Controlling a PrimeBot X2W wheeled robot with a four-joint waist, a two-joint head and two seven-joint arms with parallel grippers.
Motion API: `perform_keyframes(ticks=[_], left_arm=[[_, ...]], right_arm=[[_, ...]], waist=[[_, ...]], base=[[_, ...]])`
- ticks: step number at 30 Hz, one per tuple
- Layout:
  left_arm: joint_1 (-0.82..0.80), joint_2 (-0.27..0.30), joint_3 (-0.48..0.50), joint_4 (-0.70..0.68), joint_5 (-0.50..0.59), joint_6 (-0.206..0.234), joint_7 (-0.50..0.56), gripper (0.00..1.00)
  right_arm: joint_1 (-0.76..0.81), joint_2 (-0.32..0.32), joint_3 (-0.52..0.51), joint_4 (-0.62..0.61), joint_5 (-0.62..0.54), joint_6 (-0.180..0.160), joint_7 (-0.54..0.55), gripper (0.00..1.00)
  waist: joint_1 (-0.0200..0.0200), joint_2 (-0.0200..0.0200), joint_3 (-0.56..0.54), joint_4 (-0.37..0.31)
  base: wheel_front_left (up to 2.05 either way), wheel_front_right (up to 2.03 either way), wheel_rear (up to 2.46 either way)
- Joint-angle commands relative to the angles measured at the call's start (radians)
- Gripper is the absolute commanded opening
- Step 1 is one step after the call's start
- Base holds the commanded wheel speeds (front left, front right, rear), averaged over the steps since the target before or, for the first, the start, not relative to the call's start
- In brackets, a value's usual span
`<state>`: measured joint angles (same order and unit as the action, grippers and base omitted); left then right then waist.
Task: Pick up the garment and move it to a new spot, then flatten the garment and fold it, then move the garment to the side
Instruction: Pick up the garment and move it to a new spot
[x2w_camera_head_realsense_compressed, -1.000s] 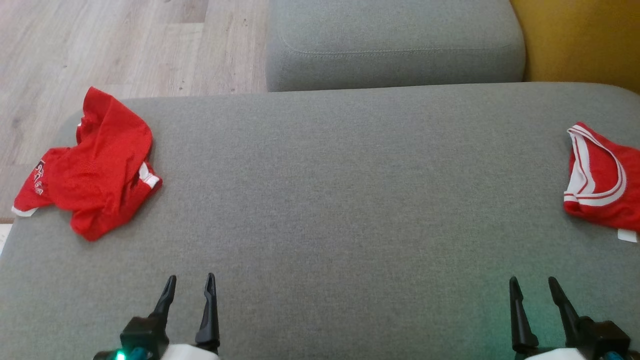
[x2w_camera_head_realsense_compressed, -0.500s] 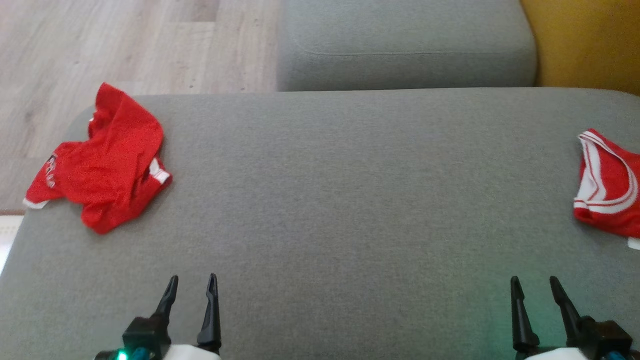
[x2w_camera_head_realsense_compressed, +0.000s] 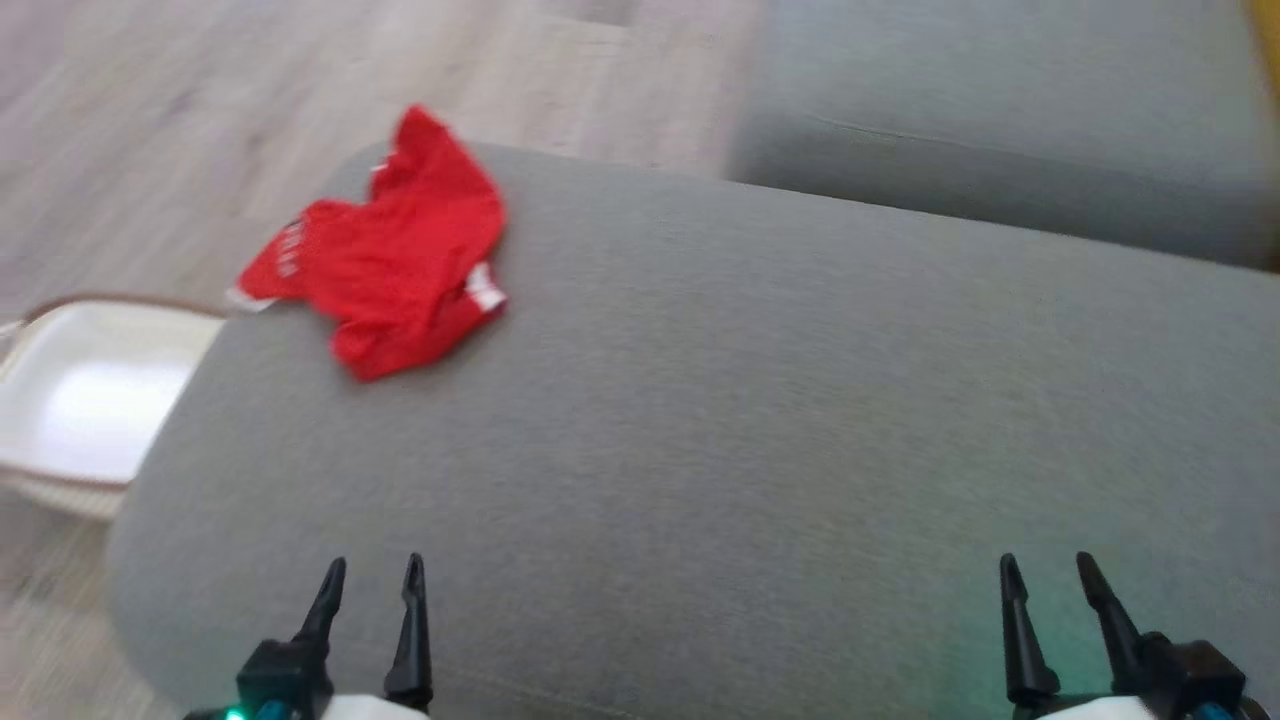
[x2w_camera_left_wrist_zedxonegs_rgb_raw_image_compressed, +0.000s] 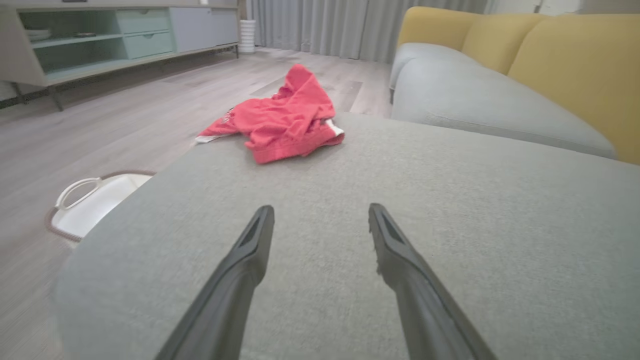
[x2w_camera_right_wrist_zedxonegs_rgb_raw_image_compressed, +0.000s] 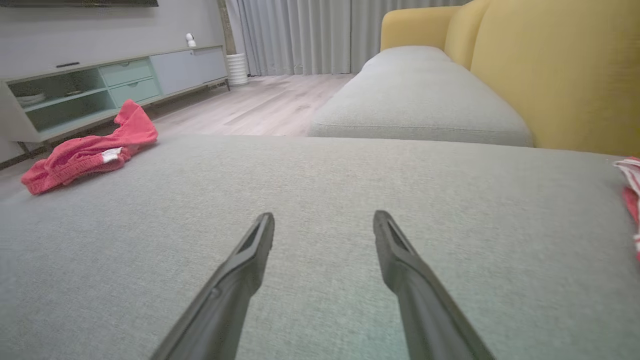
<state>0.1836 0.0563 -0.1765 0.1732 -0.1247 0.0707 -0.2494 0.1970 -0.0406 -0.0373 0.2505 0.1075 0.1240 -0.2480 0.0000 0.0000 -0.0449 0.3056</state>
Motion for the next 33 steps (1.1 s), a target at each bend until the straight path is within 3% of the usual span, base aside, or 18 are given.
perform_keyframes(ticks=[1,6,12,20,27,33], left_arm=[[-0.017,-0.006,0.04,-0.028,0.007,0.0,-0.012,1.0],[0.01,-0.006,0.057,-0.037,0.006,0.0,-0.012,1.0],[-0.006,-0.006,0.083,-0.058,-0.007,0.003,-0.012,1.0],[-0.248,0.016,0.156,-0.062,-0.041,-0.034,-0.012,1.0],[-0.583,0.076,0.214,0.107,-0.129,-0.077,0.098,1.0],[-0.813,0.133,0.207,0.342,-0.15,-0.102,0.25,1.0]], right_arm=[[-0.027,-0.01,0.028,-0.03,0.005,0.007,-0.014,1.0],[-0.034,-0.01,0.042,-0.025,0.007,0.007,-0.014,1.0],[-0.036,-0.01,0.051,-0.022,-0.002,0.007,-0.014,1.0],[-0.115,-0.01,0.021,-0.067,-0.087,0.007,-0.008,1.0],[-0.186,-0.01,0.006,-0.126,-0.17,0.007,0.026,1.0],[-0.22,-0.01,0.002,-0.177,-0.21,0.007,0.05,1.0]], waist=[[0.0,0.0,-0.007,0.075],[0.0,0.0,-0.01,0.115],[0.0,0.0,0.015,0.099],[0.0,0.0,0.24,0.017],[0.0,0.0,0.432,-0.032],[0.0,0.0,0.514,-0.073]], base=[[0.0,0.0,0.0],[0.0,0.0,0.0],[0.0,0.0,0.0],[0.0,0.0,0.0],[0.0,0.0,0.0],[0.0,0.0,0.0]])
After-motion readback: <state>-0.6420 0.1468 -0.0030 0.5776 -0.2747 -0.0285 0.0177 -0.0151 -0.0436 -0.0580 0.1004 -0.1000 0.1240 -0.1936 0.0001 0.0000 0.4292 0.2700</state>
